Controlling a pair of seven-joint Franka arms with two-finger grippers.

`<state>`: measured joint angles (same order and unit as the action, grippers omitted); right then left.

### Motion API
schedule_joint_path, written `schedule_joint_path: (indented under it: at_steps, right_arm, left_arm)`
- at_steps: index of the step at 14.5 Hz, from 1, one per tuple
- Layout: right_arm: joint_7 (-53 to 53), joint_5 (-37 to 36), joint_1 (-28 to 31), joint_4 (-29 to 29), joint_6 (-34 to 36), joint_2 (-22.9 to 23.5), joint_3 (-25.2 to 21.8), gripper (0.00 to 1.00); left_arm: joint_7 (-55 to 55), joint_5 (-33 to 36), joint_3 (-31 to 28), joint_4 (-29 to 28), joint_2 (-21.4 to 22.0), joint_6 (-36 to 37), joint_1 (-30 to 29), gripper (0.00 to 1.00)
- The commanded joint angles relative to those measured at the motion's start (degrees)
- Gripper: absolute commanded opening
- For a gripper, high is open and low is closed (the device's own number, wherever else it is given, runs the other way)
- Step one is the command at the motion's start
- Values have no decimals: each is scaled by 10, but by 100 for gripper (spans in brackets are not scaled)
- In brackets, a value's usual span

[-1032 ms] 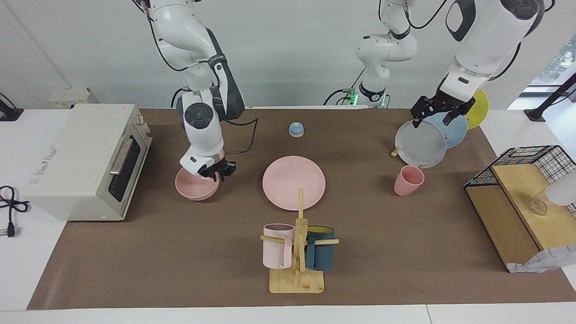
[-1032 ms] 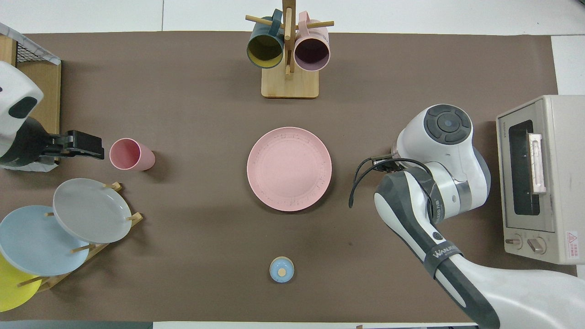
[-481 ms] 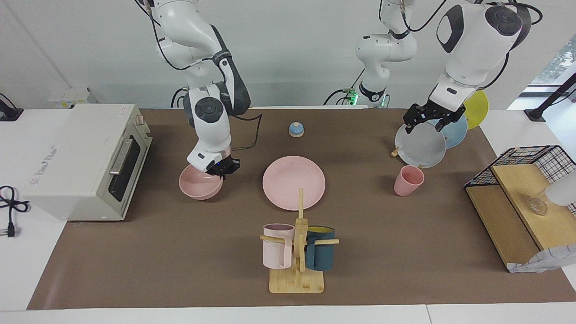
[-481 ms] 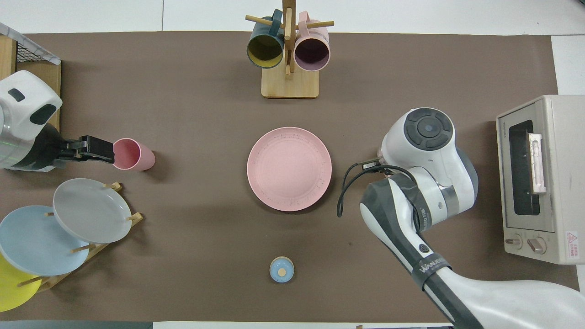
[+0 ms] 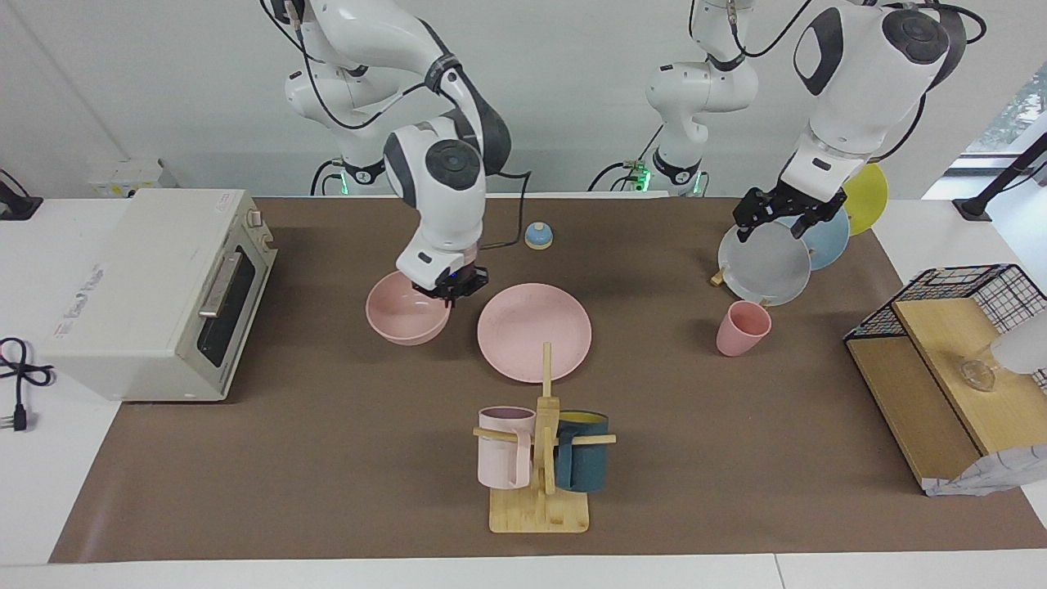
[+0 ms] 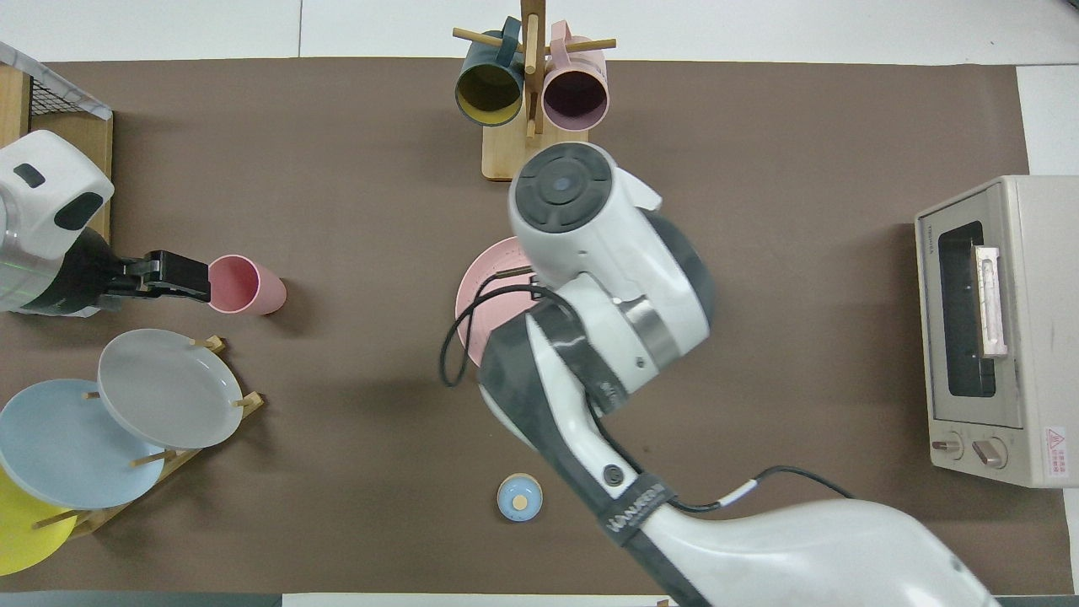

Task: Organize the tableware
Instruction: 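Carry the bowl with the right gripper while the left gripper grasps the cup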

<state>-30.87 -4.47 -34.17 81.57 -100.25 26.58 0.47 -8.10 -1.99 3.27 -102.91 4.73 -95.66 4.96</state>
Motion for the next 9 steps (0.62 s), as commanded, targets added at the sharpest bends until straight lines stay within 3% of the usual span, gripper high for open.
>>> schedule_joint_path:
  at_steps: [1, 5, 9]
  right_arm:
    - [-63, 0, -33, -91, -6, 74, 0, 0]
    - [-99, 5, -62, -85, -36, 88, 5, 0]
    - [-125, 10, -71, -85, -72, 110, 5, 0]
  left_arm:
    - [-7, 3, -2, -4, -28, -29, 3, 100]
    - [-6, 2, -1, -12, -110, -118, 5, 100]
    - [-5, 1, -1, -41, -132, -167, 1, 100]
